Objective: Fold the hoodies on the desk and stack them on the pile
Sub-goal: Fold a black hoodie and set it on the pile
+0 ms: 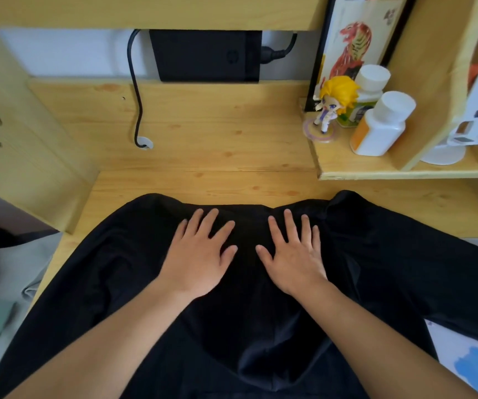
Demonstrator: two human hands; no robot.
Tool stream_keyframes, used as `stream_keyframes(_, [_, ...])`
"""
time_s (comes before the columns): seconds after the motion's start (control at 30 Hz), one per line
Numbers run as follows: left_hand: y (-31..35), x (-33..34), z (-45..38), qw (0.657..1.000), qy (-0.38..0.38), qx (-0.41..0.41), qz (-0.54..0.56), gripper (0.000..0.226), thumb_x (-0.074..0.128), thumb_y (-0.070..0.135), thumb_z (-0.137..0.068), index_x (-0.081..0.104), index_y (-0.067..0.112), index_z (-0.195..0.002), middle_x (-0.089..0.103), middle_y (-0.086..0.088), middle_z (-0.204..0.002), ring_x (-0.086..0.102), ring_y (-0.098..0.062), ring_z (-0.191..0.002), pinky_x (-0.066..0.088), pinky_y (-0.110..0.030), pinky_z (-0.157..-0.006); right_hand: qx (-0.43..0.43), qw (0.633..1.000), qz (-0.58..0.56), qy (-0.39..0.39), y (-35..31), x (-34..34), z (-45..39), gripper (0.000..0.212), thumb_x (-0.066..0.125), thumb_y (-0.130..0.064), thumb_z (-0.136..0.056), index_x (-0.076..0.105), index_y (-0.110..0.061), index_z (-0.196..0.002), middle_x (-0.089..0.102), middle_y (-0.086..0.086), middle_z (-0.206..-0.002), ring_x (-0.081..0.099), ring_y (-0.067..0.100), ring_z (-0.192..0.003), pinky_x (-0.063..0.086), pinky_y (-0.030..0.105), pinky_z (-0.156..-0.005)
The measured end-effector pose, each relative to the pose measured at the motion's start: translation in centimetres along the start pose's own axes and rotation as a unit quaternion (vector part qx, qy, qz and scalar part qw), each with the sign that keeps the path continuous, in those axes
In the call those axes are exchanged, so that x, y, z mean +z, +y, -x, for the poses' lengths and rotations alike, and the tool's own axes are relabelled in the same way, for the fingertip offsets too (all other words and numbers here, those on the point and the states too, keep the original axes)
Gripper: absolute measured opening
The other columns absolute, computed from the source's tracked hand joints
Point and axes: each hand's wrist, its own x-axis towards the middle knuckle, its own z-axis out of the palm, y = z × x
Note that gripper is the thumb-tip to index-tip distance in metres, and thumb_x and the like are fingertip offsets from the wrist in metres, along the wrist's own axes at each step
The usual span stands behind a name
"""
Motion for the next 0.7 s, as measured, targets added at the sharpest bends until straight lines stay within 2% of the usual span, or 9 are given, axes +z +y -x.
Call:
stream_keyframes(0.07, [-0.7,1.1,-0.5,0.995,-0.018,-0.099,0.016,0.063,0.034,0.057,-0.103,0.021,0.032,-0.16,0.013,-0.014,-0.168,0.01,-0.038,-0.155,0.021,-0.056,-0.122,0.013,0.997,-0.045,0.06,0.4,-1.0,-0.3,0.07,0.022,-0.064,-0.101,0.013,-0.029,-0.161,0.003,0.011,-0.168,0.006,0.038,-0.153,0.009,0.051,-0.125])
stream_keyframes(0.17, [-2.0,1.0,-0.9,0.962,0.109,-0.238,0.082,0.058,0.053,0.051,-0.098,0.044,0.012,-0.141,0.048,-0.02,-0.139,0.045,-0.04,-0.129,0.045,-0.057,-0.1,0.144,0.954,-0.156,0.211,3.3,-2.5,-1.0,0.053,0.053,-0.041,-0.098,0.048,-0.012,-0.142,0.044,0.018,-0.142,0.043,0.039,-0.127,0.041,0.05,-0.102])
stream_keyframes(0.27, [-2.2,0.3,-2.1,0.907,0.088,-0.331,0.245,0.051,0.058,0.046,-0.099,0.043,0.014,-0.136,0.063,-0.008,-0.119,0.056,-0.035,-0.117,0.047,-0.056,-0.097,0.27,0.894,-0.322,0.158,6.1,-3.6,-2.4,0.041,0.059,-0.034,-0.097,0.048,-0.013,-0.13,0.054,0.012,-0.126,0.052,0.034,-0.117,0.048,0.047,-0.093])
stream_keyframes(0.37, [-1.8,-0.2,-3.0,0.876,0.108,-0.296,0.364,0.03,0.059,0.023,-0.102,0.045,0.018,-0.127,0.065,0.005,-0.095,0.064,-0.023,-0.095,0.05,-0.035,-0.077,0.26,0.844,-0.448,0.14,6.3,-4.4,-3.3,0.03,0.061,-0.031,-0.098,0.047,-0.016,-0.12,0.058,0.0,-0.102,0.06,0.021,-0.092,0.048,0.035,-0.075])
stream_keyframes(0.43, [-2.2,-1.2,-4.0,0.845,0.147,-0.32,0.403,0.012,0.057,0.012,-0.102,0.052,0.016,-0.112,0.061,0.004,-0.091,0.061,-0.014,-0.084,0.042,-0.023,-0.063,0.252,0.828,-0.475,0.16,6.3,-4.7,-4.0,0.02,0.06,-0.022,-0.099,0.048,-0.019,-0.114,0.056,-0.003,-0.096,0.057,0.013,-0.081,0.046,0.03,-0.066])
stream_keyframes(0.5, [-3.3,-2.0,-5.4,0.788,0.219,-0.368,0.441,0.006,0.057,0.009,-0.102,0.056,0.015,-0.099,0.06,0.005,-0.088,0.06,-0.011,-0.078,0.049,-0.026,-0.066,0.269,0.78,-0.531,0.194,6.5,-4.9,-4.9,0.015,0.058,-0.017,-0.099,0.05,-0.019,-0.11,0.054,-0.006,-0.094,0.055,0.01,-0.08,0.043,0.026,-0.061])
stream_keyframes(0.57, [-3.8,-2.7,-6.6,0.743,0.255,-0.38,0.489,0.009,0.058,0.009,-0.102,0.057,0.016,-0.097,0.062,0.004,-0.089,0.066,-0.013,-0.077,0.058,-0.035,-0.08,0.283,0.717,-0.601,0.209,6.5,-5.4,-5.7,0.015,0.059,-0.014,-0.099,0.05,-0.019,-0.11,0.057,-0.002,-0.103,0.056,0.012,-0.085,0.045,0.027,-0.069])
stream_keyframes(0.63, [-3.6,-2.9,-7.4,0.744,0.234,-0.363,0.509,0.007,0.058,0.013,-0.102,0.059,0.019,-0.105,0.067,0.001,-0.102,0.071,-0.015,-0.092,0.056,-0.034,-0.091,0.274,0.704,-0.627,0.19,6.1,-5.5,-5.9,0.018,0.057,-0.011,-0.099,0.052,-0.02,-0.114,0.059,0.002,-0.118,0.057,0.013,-0.094,0.046,0.03,-0.08])
stream_keyframes(0.7, [-2.3,-2.7,-7.1,0.814,0.174,-0.321,0.451,0.027,0.057,0.022,-0.103,0.057,0.016,-0.129,0.06,-0.003,-0.131,0.059,-0.018,-0.12,0.045,-0.031,-0.102,0.243,0.746,-0.599,0.159,5.6,-5.4,-5.2,0.027,0.055,-0.009,-0.099,0.053,-0.021,-0.124,0.055,0.003,-0.13,0.057,0.015,-0.103,0.046,0.031,-0.086])
